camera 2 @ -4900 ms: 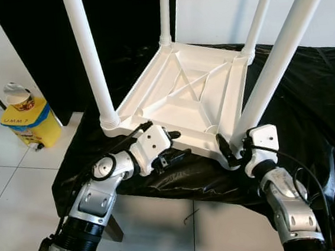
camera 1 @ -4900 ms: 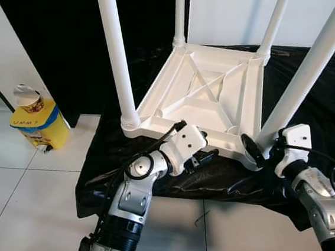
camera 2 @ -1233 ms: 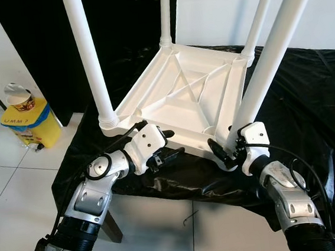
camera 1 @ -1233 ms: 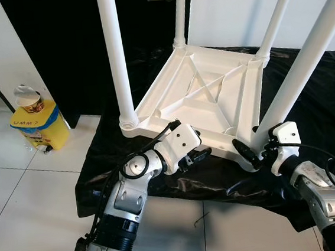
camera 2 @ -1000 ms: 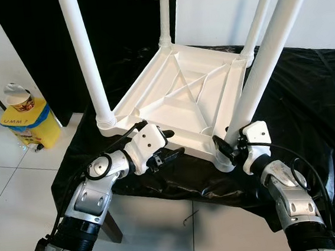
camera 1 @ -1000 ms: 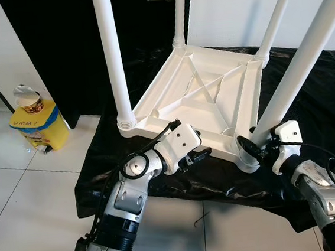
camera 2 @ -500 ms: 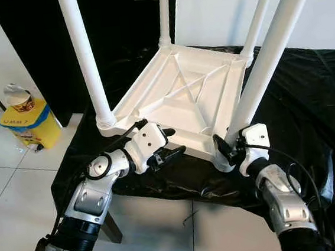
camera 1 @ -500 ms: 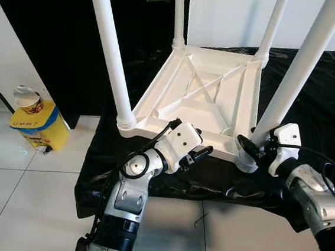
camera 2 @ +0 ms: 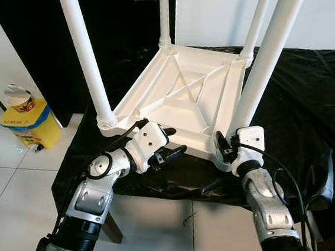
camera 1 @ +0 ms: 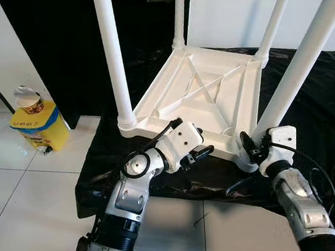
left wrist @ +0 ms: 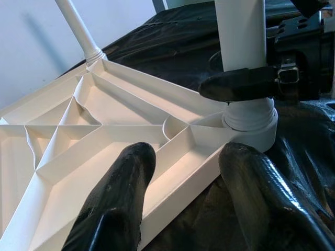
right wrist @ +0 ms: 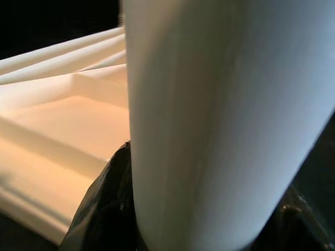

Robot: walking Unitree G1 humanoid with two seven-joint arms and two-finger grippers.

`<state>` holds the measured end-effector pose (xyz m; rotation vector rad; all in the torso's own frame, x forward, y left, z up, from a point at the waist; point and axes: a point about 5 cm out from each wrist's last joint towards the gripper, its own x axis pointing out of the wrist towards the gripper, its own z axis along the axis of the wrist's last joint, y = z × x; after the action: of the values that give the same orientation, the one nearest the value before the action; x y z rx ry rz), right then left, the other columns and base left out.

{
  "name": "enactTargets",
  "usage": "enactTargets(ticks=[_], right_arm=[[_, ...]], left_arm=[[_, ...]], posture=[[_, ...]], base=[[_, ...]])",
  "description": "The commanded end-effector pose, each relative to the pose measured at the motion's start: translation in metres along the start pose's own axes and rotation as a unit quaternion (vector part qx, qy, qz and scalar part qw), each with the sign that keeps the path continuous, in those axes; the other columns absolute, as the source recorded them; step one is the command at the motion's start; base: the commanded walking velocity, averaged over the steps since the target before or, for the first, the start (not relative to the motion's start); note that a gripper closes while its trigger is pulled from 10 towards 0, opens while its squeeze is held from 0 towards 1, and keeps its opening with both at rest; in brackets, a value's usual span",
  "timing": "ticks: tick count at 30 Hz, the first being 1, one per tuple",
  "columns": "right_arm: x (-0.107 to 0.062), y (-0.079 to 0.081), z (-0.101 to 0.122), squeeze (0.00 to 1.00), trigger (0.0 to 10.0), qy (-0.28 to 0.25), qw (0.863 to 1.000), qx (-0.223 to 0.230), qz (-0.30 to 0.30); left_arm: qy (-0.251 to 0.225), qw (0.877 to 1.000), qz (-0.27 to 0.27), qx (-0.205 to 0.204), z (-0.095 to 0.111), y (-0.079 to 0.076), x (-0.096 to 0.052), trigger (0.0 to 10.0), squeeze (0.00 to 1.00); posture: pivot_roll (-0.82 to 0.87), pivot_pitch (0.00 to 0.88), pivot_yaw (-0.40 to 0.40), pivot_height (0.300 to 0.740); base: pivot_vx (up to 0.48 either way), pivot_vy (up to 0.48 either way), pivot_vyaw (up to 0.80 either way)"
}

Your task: Building children table

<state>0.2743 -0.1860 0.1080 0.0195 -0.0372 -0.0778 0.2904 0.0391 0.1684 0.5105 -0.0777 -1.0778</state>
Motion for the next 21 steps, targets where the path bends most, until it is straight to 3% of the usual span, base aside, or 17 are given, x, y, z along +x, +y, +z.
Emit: enactTargets(ticks=[1, 4, 21], right_arm=[[-0.007, -0.009, -0.017, 0.00, 10.0, 0.051, 0.997, 0.001, -0.066], [-0.010, -0.005, -0.016, 0.00, 10.0, 0.048, 0.994, 0.002, -0.098], [-0.012, 0.008, -0.002, 0.00, 10.0, 0.013, 0.996, -0.024, -0.081]], left_arm=[[0.001, 0.998, 0.065, -0.001, 0.000, 0.005, 0.001, 10.0, 0.00], [0.001, 0.998, 0.065, -0.002, 0.000, 0.004, 0.000, 10.0, 0.00], [-0.001, 0.998, 0.058, 0.000, 0.001, 0.002, 0.003, 10.0, 0.00]], posture=[[0.02, 0.002, -0.075, 0.740], [0.02, 0.004, -0.075, 0.740], [0.00, 0.000, -0.066, 0.740]], base=[[0.000, 0.000, 0.00], [0.000, 0.000, 0.00], [0.000, 0.000, 0.00]])
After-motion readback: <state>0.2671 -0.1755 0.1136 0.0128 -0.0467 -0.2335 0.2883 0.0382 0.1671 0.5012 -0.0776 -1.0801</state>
